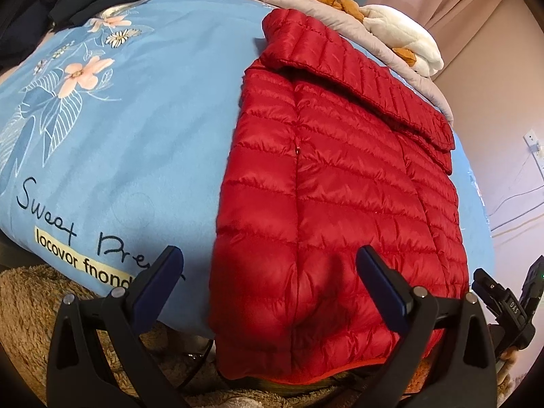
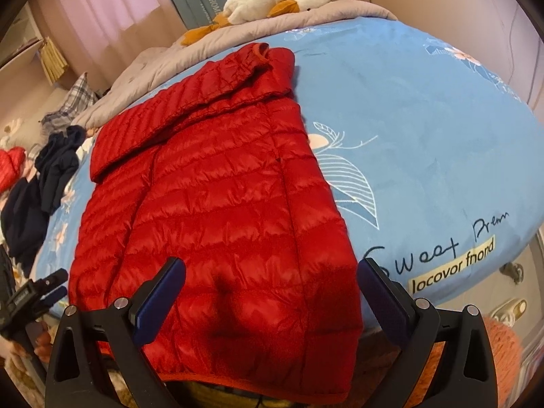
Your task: Fold large clothes
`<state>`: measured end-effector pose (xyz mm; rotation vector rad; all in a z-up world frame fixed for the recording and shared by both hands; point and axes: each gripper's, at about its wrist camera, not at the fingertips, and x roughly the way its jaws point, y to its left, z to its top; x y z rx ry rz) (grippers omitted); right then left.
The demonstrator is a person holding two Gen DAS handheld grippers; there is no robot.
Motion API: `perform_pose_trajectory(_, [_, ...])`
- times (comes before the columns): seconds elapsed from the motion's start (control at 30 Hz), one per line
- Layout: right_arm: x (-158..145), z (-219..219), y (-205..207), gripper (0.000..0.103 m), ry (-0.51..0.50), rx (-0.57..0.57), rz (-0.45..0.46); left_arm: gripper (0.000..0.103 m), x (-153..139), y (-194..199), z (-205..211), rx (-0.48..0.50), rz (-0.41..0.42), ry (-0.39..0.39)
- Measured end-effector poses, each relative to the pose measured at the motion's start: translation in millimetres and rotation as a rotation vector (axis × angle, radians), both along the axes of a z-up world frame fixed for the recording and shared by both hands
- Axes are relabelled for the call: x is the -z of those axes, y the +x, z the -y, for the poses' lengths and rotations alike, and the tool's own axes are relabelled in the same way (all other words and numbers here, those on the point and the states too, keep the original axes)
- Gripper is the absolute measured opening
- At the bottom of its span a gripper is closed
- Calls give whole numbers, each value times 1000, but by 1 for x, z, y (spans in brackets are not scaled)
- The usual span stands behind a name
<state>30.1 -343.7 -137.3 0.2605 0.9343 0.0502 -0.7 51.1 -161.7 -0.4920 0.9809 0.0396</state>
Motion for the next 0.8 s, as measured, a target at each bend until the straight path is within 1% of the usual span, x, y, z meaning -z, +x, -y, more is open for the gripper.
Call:
perform_pose_trajectory(0.2, [4, 3, -4, 99, 13, 0, -15, 99, 6, -1, 0, 9, -15, -29])
perform_pose_trajectory(0.33, [7, 6, -7, 95, 12, 6, -29, 98, 7, -2, 0, 12, -22, -29])
perform_pose_trajectory(0.53, [10, 12, -12, 95, 13, 28, -44, 95, 10, -4, 2, 37, -41, -26])
perform_pose_trajectory(0.7, [18, 18, -19, 89, 37, 43, -72, 88, 12, -4, 5, 64, -46, -31])
perform_pose_trajectory(0.8, [21, 22, -24, 89, 51, 51, -89, 86, 12, -5, 5, 76, -45, -36])
